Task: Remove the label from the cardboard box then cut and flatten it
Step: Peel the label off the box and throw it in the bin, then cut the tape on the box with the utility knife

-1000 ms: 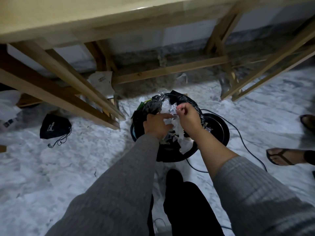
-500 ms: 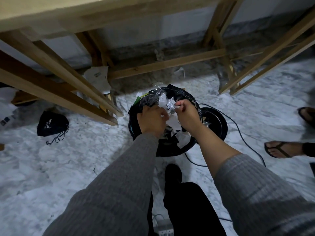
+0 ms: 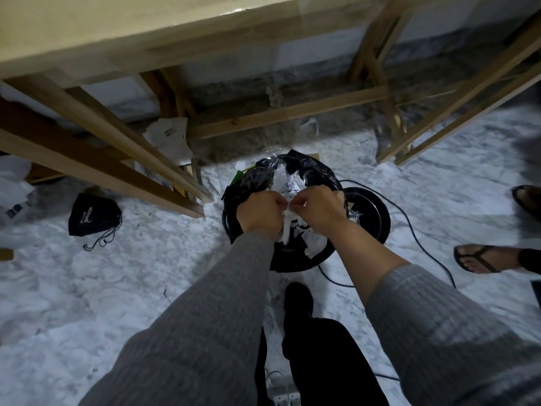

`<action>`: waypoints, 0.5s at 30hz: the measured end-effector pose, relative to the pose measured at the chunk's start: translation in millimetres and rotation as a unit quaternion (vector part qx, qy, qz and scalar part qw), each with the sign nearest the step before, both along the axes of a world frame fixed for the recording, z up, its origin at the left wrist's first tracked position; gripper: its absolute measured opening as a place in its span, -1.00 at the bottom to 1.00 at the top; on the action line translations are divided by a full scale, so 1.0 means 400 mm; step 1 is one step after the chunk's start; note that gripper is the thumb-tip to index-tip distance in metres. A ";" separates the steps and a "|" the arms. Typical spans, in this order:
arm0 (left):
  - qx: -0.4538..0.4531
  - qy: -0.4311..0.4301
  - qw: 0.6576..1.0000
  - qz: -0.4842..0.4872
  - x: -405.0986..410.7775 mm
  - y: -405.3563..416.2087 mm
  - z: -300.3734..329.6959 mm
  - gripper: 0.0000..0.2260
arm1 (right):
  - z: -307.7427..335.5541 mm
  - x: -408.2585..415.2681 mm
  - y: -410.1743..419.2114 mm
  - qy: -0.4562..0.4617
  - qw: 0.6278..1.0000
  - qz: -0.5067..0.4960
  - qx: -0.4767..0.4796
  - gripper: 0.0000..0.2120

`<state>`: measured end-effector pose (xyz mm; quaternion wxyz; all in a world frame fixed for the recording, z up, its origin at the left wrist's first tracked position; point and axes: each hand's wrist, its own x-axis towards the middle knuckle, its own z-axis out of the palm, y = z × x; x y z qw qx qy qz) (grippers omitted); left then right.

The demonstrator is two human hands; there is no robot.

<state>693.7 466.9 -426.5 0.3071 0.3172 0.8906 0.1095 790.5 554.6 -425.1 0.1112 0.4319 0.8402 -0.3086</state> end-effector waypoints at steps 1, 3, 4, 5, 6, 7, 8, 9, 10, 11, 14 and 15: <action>0.000 0.000 1.000 -0.009 0.001 -0.001 -0.001 -0.81 | -0.002 -0.002 0.000 0.000 1.000 0.003 0.008 -0.83; -0.004 -0.004 1.000 -0.024 0.002 -0.003 -0.003 -0.76 | -0.009 -0.003 0.000 0.004 1.000 -0.006 0.012 -0.83; -0.006 -0.003 1.000 -0.028 0.002 -0.004 -0.005 -0.74 | -0.011 -0.003 -0.001 0.001 1.000 -0.011 0.009 -0.84; -0.008 -0.001 0.999 -0.031 0.003 -0.007 -0.006 -0.73 | -0.012 -0.003 -0.003 -0.006 1.000 -0.012 0.006 -0.83; -0.009 0.000 0.999 -0.031 0.006 -0.010 -0.002 -0.72 | -0.007 -0.001 -0.006 -0.016 1.000 -0.007 0.004 -0.82; -0.011 -0.001 0.999 -0.030 0.009 -0.013 0.006 -0.73 | 0.003 0.001 -0.010 -0.027 1.000 0.001 0.001 -0.81; -0.016 0.000 0.999 -0.029 0.013 -0.017 0.022 -0.75 | 0.019 0.003 -0.013 -0.040 0.999 0.010 -0.005 -0.79; -0.026 0.000 0.999 -0.030 0.015 -0.021 0.046 -0.78 | 0.041 0.004 -0.017 -0.053 0.998 0.016 -0.015 -0.79; -0.038 -0.003 0.999 -0.036 0.014 -0.026 0.078 -0.80 | 0.072 0.003 -0.018 -0.066 0.997 0.023 -0.025 -0.79; -0.054 -0.009 0.997 -0.046 0.011 -0.030 0.118 -0.79 | 0.108 -0.001 -0.018 -0.078 0.996 0.028 -0.034 -0.79; -0.099 -0.038 0.991 -0.083 -0.021 -0.046 0.274 -0.78 | 0.263 -0.025 -0.012 -0.095 0.992 0.052 -0.056 -0.79; -0.107 -0.040 0.989 -0.090 -0.033 -0.054 0.332 -0.81 | 0.324 -0.037 -0.011 -0.098 0.991 0.065 -0.068 -0.80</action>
